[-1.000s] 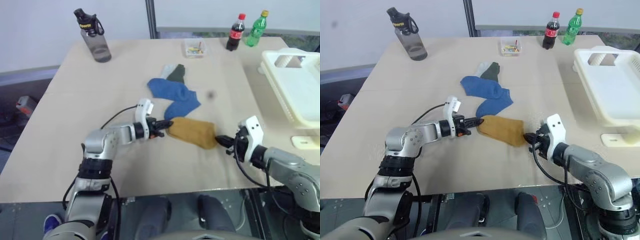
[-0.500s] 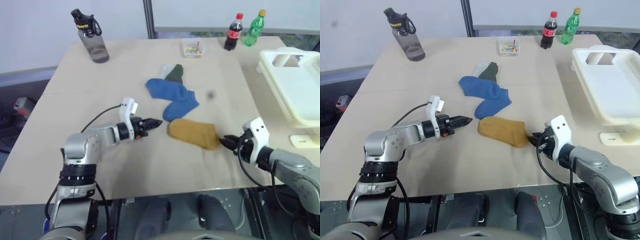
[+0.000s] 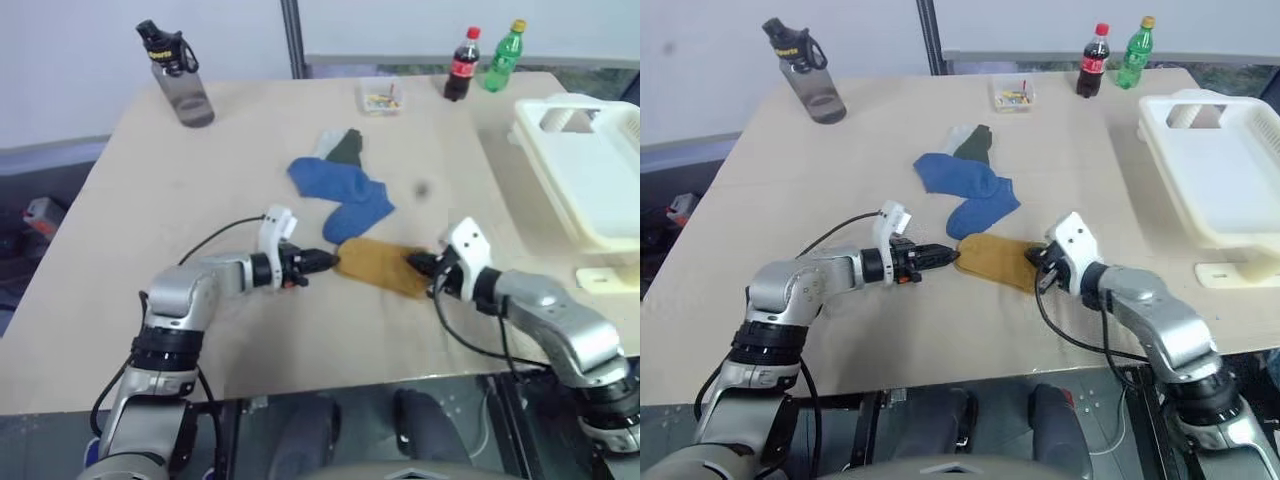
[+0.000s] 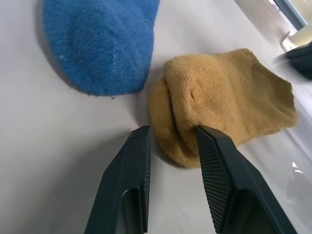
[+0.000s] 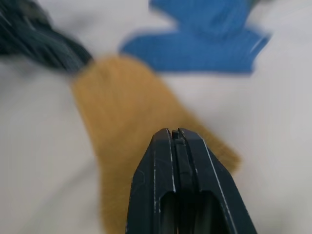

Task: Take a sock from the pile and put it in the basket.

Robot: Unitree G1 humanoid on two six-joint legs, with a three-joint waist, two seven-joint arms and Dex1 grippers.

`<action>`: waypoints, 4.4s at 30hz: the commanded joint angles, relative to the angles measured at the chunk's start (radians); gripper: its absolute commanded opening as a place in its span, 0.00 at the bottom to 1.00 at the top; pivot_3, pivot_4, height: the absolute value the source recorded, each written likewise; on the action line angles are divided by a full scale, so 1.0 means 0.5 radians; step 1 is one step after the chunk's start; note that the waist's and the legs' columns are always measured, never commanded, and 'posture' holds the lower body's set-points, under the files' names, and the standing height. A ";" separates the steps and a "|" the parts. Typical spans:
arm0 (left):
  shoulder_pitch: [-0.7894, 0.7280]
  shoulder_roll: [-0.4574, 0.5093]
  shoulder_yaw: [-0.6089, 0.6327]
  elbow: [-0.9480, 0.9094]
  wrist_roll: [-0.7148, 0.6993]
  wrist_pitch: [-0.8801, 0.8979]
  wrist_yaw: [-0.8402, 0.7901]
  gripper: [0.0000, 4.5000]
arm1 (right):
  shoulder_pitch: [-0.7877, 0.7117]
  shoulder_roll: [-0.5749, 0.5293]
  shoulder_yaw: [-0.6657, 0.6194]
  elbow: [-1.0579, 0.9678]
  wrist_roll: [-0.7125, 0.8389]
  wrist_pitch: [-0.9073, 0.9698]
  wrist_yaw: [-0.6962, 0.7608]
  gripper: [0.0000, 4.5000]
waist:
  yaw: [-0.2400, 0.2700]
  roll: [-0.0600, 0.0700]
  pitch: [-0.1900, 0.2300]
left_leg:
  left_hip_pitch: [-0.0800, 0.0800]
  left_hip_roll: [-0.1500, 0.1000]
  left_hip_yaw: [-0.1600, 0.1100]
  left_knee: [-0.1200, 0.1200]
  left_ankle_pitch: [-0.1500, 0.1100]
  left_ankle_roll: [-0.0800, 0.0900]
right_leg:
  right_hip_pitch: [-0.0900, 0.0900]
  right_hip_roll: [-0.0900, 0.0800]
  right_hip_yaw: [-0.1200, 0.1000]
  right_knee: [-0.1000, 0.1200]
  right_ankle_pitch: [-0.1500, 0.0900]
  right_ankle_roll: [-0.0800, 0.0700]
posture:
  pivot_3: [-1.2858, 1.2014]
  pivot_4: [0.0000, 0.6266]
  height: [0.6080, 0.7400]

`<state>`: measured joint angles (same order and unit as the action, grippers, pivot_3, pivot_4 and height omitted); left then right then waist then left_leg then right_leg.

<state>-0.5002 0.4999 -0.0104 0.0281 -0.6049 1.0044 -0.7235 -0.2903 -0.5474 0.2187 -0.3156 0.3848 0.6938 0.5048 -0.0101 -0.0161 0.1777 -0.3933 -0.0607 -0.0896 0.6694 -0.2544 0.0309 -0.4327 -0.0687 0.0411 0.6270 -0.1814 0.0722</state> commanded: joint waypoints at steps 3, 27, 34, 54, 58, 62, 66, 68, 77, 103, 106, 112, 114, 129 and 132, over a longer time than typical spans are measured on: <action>-0.094 -0.092 0.016 0.035 -0.074 0.099 -0.035 0.35 | -0.013 -0.057 0.189 0.197 -0.229 -0.170 0.199 0.02 | -0.005 -0.005 -0.003 | 0.000 -0.002 0.002 0.000 0.000 0.000 | 0.000 -0.003 0.002 -0.002 0.000 0.001 | 0.52 0.24 1.00; -0.452 -0.762 -0.060 0.515 -0.386 0.488 -0.162 0.35 | 0.545 -0.320 -0.442 -0.953 -0.076 0.373 0.089 0.02 | 0.008 -0.004 -0.004 | -0.001 -0.002 -0.001 0.000 -0.002 0.003 | 0.001 -0.002 -0.001 -0.001 0.000 0.001 | 0.52 0.24 1.00; -0.584 -0.922 -0.226 0.875 -0.177 0.318 -0.244 0.35 | 0.818 -0.308 -0.648 -1.238 -0.032 0.538 -0.012 0.02 | 0.018 -0.004 -0.004 | -0.001 -0.002 -0.001 0.001 -0.005 0.008 | 0.001 -0.002 -0.001 -0.002 0.000 0.001 | 0.52 0.24 1.00; -0.572 -0.958 -0.397 0.935 0.075 0.237 -0.434 0.35 | 0.657 0.102 -1.178 -1.224 0.444 0.827 -0.246 0.69 | 0.043 -0.003 -0.006 | 0.000 -0.001 0.000 0.002 -0.005 0.009 | 0.003 -0.002 -0.001 -0.002 -0.001 0.002 | 0.52 0.24 1.00; -0.521 -0.911 -0.546 0.884 0.191 0.097 -0.498 0.35 | 0.578 0.167 -1.238 -1.177 0.547 0.904 -0.325 0.69 | 0.044 -0.002 -0.007 | 0.001 -0.001 0.000 0.002 -0.005 0.009 | 0.004 -0.002 0.000 -0.002 0.000 0.002 | 0.52 0.24 1.00; -0.426 -0.786 -0.582 0.603 0.214 -0.070 -0.600 0.35 | 0.404 0.277 -1.093 -0.999 0.547 0.975 -0.463 0.69 | 0.032 0.001 -0.009 | 0.002 0.001 0.002 0.001 -0.005 0.009 | 0.003 -0.001 0.002 -0.002 0.000 0.001 | 0.52 0.24 1.00; -0.297 -0.635 -0.640 0.268 0.284 -0.269 -0.623 0.35 | 0.325 0.277 -0.856 -0.799 0.455 0.935 -0.479 0.80 | 0.013 0.003 -0.010 | 0.001 0.001 0.002 0.000 -0.005 0.009 | 0.002 -0.001 0.003 -0.001 0.000 0.000 | 0.52 0.24 1.00; -0.229 -0.563 -0.634 0.097 0.292 -0.357 -0.627 0.35 | 0.317 0.266 -0.777 -0.747 0.425 0.904 -0.474 0.96 | 0.006 0.004 -0.010 | 0.001 0.001 0.002 -0.001 -0.005 0.009 | 0.001 -0.001 0.003 -0.001 0.000 0.000 | 0.52 0.24 1.00; 0.007 -0.204 -0.454 -0.383 0.311 -0.630 -0.618 0.35 | 0.377 0.217 -0.583 -0.553 0.286 0.869 -0.482 1.00 | -0.005 0.005 -0.009 | 0.000 0.001 0.001 -0.001 -0.005 0.009 | 0.000 -0.001 0.002 -0.002 -0.001 0.000 | 0.52 0.24 1.00; 0.361 0.000 -0.128 -0.715 0.218 -0.998 -0.440 0.40 | 0.173 0.437 -0.884 -0.228 0.447 0.251 -0.271 0.00 | -0.010 0.008 -0.008 | 0.026 0.012 0.002 -0.002 -0.006 0.010 | 0.026 0.010 0.002 -0.005 -0.007 0.008 | 0.52 0.24 1.00; 0.306 -0.055 -0.112 -0.686 0.183 -0.995 -0.402 0.61 | -0.013 0.411 -1.143 -0.146 0.551 0.226 -0.355 0.00 | -0.008 0.008 -0.007 | 0.025 0.011 0.003 -0.002 -0.006 0.010 | 0.025 0.009 0.002 -0.006 -0.005 0.007 | 0.52 0.24 1.00; 0.103 -0.248 -0.175 -0.610 0.210 -0.970 -0.235 0.93 | -0.701 0.095 -1.472 0.671 0.417 0.015 -0.549 0.00 | -0.006 0.009 -0.005 | 0.024 0.008 0.003 -0.003 -0.006 0.010 | 0.025 0.008 0.001 -0.006 -0.001 0.000 | 0.52 0.24 1.00; 0.085 -0.276 -0.193 -0.607 0.225 -0.975 -0.213 0.93 | -0.895 -0.031 -1.474 1.048 0.297 -0.111 -0.597 0.00 | -0.008 0.009 -0.005 | 0.024 0.008 0.005 -0.004 -0.006 0.010 | 0.025 0.008 0.003 -0.007 -0.001 0.000 | 0.52 0.24 1.00; 0.067 -0.438 -0.227 -0.580 0.290 -1.034 -0.020 0.94 | -1.492 -0.531 -1.192 3.024 -0.315 -0.843 -0.586 0.61 | -0.008 0.012 -0.001 | 0.018 0.008 0.027 -0.033 -0.006 0.010 | 0.021 0.004 0.011 -0.041 0.000 0.000 | 0.52 0.24 1.00; 0.033 -0.460 -0.225 -0.538 0.290 -1.061 -0.025 0.94 | -1.395 -0.558 -1.218 2.816 -0.284 -0.836 -0.505 0.81 | -0.008 0.012 -0.001 | 0.018 0.007 0.027 -0.032 -0.006 0.010 | 0.021 0.003 0.011 -0.041 0.000 0.000 | 0.52 0.24 1.00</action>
<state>-0.4663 0.2818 -0.1269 -0.2431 -0.4559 0.5057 -0.7342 -1.0127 -0.7904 -0.3806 1.1855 0.2378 0.2968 0.2310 -0.0144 -0.0102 0.1773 -0.3841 -0.0573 -0.0759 0.6532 -0.2574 0.0360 -0.4221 -0.0671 0.0466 0.6065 -0.1813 0.0722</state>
